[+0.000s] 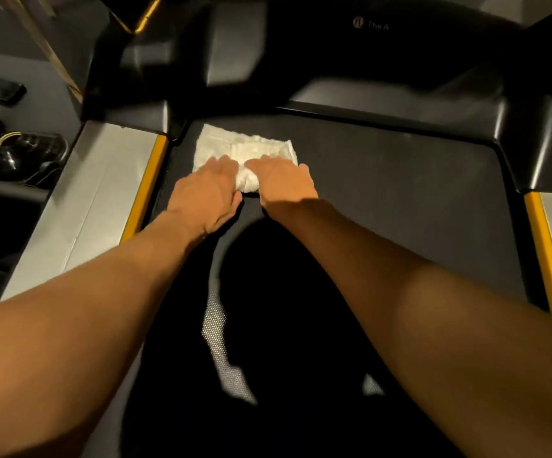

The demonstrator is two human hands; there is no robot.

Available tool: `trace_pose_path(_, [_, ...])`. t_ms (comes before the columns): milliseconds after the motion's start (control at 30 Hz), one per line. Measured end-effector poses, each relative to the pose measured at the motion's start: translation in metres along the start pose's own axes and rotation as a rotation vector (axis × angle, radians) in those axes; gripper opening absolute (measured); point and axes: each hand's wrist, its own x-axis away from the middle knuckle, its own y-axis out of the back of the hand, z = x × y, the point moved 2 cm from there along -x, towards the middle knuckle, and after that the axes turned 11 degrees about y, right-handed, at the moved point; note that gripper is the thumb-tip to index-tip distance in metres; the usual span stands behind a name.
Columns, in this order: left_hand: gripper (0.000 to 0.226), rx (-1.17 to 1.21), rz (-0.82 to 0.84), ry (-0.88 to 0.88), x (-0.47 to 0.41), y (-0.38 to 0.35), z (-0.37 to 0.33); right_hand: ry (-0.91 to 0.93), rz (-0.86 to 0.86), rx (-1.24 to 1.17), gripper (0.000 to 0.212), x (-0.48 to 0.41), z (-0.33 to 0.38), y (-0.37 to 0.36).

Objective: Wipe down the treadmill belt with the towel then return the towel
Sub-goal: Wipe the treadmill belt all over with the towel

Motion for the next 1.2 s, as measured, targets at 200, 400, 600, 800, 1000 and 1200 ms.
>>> trace_pose_path(200, [0.054,0.057,-0.002,-0.021,0.040,-0.010,0.014,0.079,-0.113,0.078,0.036,0.030,0.013,-0.027])
trace_pose_path(400, [0.042,0.136,-0.005,0.173,0.006,-0.003,0.026,-0.064,-0.002,-0.189,0.041,-0.014,0.035,0.004])
trace_pose_path(600, [0.054,0.017,0.011,0.147,0.062,-0.016,0.009,0.150,0.039,-0.136,0.041,0.037,0.023,-0.014])
trace_pose_path(800, [0.046,0.011,0.070,0.228,0.042,-0.009,-0.007,-0.003,0.047,-0.207,0.043,0.001,0.015,-0.006])
trace_pose_path(1000, [0.063,-0.025,0.202,0.078,0.078,-0.016,-0.028,0.105,0.052,-0.130,0.046,0.084,-0.007,-0.022])
trace_pose_path(1200, [0.060,-0.060,0.296,0.140,0.034,-0.004,-0.067,-0.095,-0.065,-0.173,0.040,0.060,-0.028,0.004])
